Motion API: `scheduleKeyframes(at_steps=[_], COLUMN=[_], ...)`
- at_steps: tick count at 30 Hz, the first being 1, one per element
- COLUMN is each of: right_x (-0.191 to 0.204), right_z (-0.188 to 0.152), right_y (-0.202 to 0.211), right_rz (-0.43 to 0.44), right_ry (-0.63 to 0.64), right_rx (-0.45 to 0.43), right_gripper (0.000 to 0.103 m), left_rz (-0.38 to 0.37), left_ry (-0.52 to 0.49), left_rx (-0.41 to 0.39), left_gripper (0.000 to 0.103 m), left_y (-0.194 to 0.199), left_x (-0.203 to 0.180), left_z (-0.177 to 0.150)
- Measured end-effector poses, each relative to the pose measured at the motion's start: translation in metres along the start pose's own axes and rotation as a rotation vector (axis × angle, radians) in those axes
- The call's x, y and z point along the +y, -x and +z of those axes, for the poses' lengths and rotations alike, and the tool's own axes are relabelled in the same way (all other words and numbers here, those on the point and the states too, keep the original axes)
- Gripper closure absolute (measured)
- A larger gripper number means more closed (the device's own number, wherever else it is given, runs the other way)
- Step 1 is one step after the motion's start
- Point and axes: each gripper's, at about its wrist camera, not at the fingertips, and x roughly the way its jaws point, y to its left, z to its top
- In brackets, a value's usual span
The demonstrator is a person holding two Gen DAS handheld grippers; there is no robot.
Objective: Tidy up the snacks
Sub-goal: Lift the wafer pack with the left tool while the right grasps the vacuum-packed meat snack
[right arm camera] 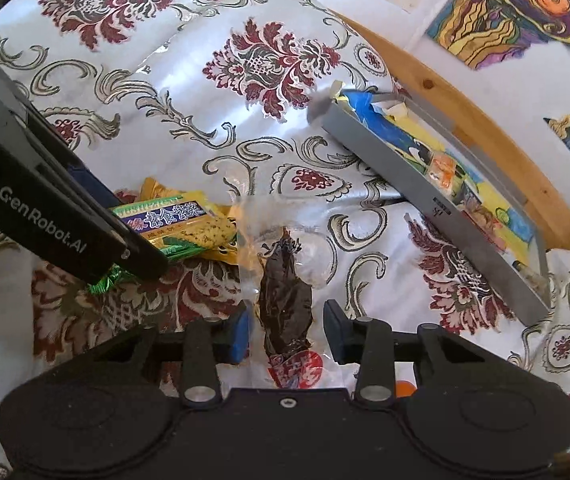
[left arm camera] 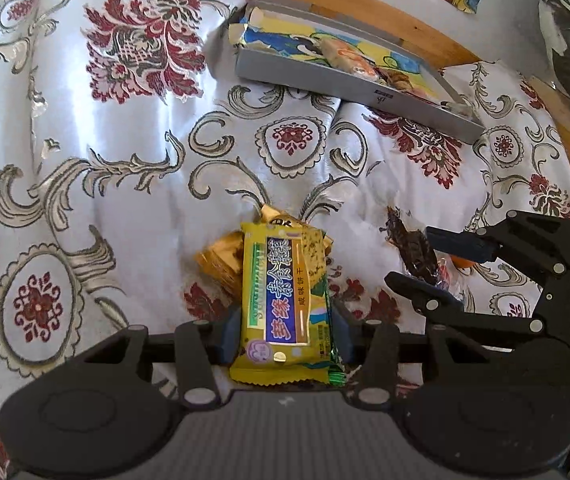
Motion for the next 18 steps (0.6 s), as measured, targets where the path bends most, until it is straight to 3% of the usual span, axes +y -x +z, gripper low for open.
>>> scheduleKeyframes(at_steps=[7, 18], right_x=[0.005, 0.026], right_z=[-0.001, -0.001], right_y=[0.017, 0.042], right_rz=[-0.026, -0.117], right_ry=[-0.003, 0.113], right_rx=[-0.03, -0.115], right_gripper=[0.064, 0.064], left_rz=[0.022, 0.029], left_ry=[0.021, 0.056], left_rx=[-0.05, -0.136], left_gripper=[0.054, 0.054], left_y=[0.015, 0.032], left_x=[-0.001, 0.002], left_z=[-0.005, -0.005])
